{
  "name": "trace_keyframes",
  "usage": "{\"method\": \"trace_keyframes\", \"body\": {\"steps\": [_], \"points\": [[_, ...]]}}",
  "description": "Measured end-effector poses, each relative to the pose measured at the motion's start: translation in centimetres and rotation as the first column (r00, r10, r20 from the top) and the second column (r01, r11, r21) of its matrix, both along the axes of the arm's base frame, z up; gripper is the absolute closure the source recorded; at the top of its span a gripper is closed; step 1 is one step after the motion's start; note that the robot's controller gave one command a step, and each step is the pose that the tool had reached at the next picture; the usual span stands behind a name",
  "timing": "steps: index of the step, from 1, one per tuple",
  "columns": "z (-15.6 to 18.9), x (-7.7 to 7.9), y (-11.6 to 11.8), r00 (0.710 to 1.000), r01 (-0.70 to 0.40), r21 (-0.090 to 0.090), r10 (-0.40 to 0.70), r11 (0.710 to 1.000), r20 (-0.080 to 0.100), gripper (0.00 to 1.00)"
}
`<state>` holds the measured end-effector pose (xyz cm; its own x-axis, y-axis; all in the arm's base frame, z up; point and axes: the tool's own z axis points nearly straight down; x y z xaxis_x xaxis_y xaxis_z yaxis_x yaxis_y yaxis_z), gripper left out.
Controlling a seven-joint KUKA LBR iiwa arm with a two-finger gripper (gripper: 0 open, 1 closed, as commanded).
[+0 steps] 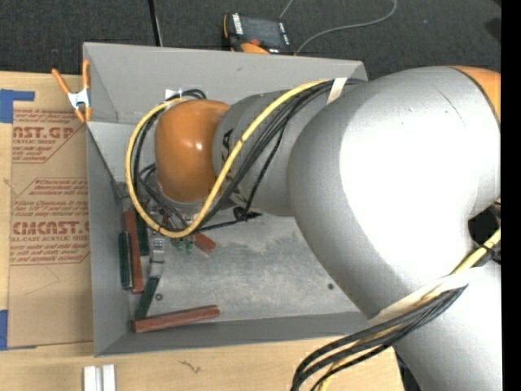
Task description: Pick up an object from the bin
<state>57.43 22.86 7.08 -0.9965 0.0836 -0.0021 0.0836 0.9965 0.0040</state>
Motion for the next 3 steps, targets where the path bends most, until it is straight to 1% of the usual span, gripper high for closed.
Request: {"method": "trace_keyframes", "body": {"steps": [1,2,3], "points": [[0.3,0.0,-0.4,1.000,0.004,-0.002,-0.004,1.000,-0.001,1.00],[5.3,-5.8,-1.0,1.000,-0.001,-0.002,0.001,1.000,-0.002,1.00],[5.0,-5.7,-1.1,1.000,0.000,-0.003,0.000,1.000,-0.003,0.00]]}}
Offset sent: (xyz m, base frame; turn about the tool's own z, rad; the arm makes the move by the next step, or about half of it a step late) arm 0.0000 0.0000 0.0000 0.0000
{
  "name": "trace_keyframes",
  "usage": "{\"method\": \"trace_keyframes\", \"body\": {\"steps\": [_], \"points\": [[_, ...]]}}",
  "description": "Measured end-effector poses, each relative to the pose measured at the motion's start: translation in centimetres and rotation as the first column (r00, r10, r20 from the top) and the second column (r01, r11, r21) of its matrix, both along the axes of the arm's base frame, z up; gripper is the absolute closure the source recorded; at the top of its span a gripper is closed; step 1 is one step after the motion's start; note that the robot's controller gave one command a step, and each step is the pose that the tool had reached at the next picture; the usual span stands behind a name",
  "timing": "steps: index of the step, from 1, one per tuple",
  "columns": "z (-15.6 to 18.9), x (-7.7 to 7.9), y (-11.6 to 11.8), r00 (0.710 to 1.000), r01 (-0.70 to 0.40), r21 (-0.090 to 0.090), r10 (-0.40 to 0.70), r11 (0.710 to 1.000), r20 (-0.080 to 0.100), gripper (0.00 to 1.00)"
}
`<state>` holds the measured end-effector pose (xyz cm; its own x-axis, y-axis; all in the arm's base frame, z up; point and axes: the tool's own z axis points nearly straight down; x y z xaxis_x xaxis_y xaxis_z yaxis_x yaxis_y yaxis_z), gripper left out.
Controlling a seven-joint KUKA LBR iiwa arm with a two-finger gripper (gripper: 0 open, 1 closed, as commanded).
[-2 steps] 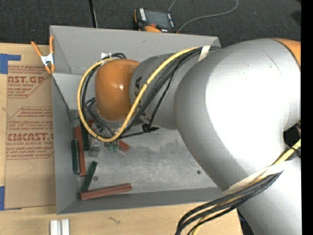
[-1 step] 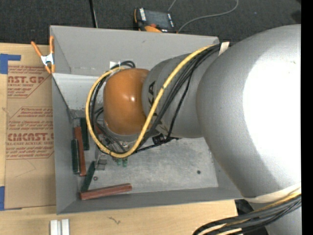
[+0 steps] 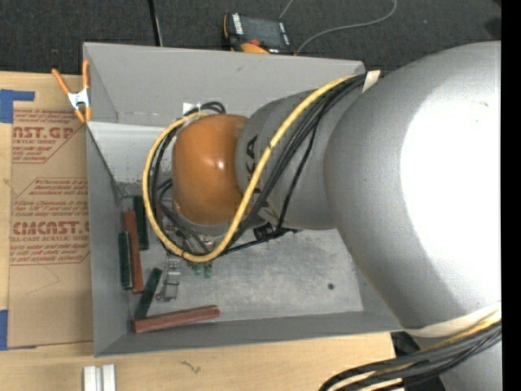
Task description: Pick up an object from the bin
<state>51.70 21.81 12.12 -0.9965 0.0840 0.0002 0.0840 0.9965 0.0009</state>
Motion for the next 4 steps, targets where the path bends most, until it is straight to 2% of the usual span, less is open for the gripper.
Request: {"method": "trace_keyframes", "body": {"steps": [1,2,3,4], "points": [[-4.3,-3.7,-2.0,1.000,0.013,-0.002,-0.013,1.000,-0.003,0.00],[-5.2,-1.7,-6.5,1.000,0.023,-0.001,-0.023,1.000,0.002,0.00],[-5.1,-0.6,-16.8,1.000,0.011,-0.004,-0.011,1.000,0.000,0.00],[-1.6,0.5,-5.7,0.998,0.068,0.005,-0.068,0.998,0.003,0.00]]}}
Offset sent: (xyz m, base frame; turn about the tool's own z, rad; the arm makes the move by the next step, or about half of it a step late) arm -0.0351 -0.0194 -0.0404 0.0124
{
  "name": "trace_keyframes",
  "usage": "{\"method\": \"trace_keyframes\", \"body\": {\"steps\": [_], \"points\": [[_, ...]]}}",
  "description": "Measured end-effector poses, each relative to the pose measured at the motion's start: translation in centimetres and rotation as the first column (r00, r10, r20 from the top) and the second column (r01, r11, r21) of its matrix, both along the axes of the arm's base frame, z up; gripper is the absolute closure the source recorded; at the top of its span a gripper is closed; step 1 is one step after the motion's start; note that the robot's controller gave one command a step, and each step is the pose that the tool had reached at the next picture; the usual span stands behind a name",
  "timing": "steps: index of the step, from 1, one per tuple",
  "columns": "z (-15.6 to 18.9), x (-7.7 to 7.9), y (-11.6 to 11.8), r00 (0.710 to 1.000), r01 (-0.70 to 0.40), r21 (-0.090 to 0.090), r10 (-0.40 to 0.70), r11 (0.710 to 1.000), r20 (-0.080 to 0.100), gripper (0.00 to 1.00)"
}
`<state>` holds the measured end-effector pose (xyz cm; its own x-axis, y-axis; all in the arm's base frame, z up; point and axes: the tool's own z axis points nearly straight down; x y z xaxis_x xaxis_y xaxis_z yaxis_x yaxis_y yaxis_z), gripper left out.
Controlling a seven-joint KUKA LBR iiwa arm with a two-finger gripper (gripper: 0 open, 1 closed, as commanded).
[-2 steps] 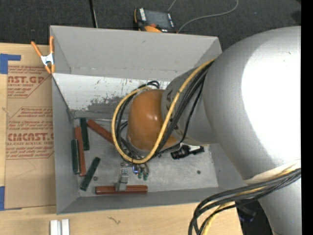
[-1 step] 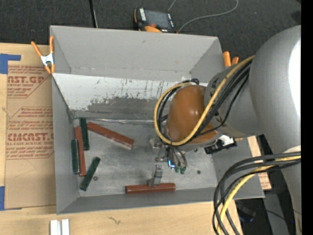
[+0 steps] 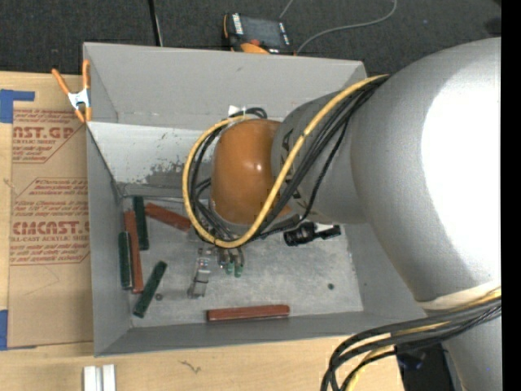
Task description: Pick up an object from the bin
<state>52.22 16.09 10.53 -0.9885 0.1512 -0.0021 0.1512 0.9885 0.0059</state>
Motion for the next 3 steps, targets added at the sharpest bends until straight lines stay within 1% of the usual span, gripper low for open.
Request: {"method": "trace_keyframes", "body": {"steps": [1,2,3], "points": [[-3.8,-1.2,7.7,1.000,-0.021,-0.004,0.021,1.000,-0.005,0.00],[-3.4,-1.7,6.5,0.929,-0.369,-0.018,0.369,0.929,0.000,0.00],[-3.5,-2.1,7.2,0.925,-0.380,-0.008,0.380,0.925,-0.004,1.00]]}}
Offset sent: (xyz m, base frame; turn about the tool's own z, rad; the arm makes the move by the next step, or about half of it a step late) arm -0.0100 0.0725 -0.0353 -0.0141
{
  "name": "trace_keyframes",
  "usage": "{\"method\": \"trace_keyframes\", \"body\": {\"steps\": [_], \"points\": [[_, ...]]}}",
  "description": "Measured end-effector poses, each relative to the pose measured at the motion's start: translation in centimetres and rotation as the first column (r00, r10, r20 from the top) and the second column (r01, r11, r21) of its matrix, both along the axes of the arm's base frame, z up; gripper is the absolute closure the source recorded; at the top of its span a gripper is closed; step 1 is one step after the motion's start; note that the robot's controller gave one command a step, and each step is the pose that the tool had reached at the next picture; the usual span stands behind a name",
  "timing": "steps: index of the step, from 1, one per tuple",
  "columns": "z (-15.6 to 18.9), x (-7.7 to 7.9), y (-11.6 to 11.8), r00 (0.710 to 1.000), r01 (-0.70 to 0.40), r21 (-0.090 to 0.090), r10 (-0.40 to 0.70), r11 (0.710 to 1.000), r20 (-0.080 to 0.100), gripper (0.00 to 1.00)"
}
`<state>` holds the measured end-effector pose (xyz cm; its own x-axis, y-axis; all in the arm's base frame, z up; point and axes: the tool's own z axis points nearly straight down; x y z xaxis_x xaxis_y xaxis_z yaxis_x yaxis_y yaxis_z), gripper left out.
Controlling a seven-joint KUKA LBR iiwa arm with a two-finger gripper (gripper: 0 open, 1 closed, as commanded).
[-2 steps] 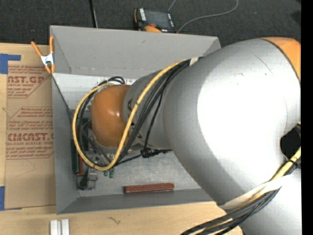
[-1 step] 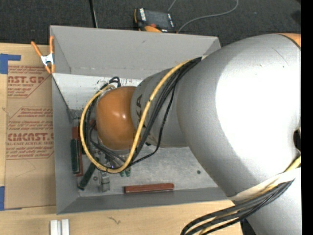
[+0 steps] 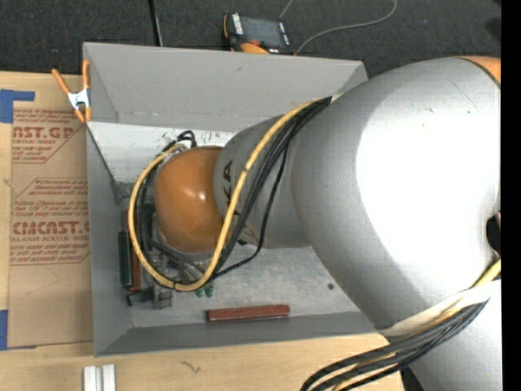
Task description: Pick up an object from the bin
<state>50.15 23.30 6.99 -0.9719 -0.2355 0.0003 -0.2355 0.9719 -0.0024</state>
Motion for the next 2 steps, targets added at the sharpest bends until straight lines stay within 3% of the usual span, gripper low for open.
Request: {"method": "trace_keyframes", "body": {"steps": [1,2], "points": [[13.2,0.3,0.0,0.998,-0.063,0.005,0.062,0.998,0.009,1.00],[14.0,5.4,-0.8,0.964,-0.266,0.003,0.266,0.964,0.005,1.00]]}}
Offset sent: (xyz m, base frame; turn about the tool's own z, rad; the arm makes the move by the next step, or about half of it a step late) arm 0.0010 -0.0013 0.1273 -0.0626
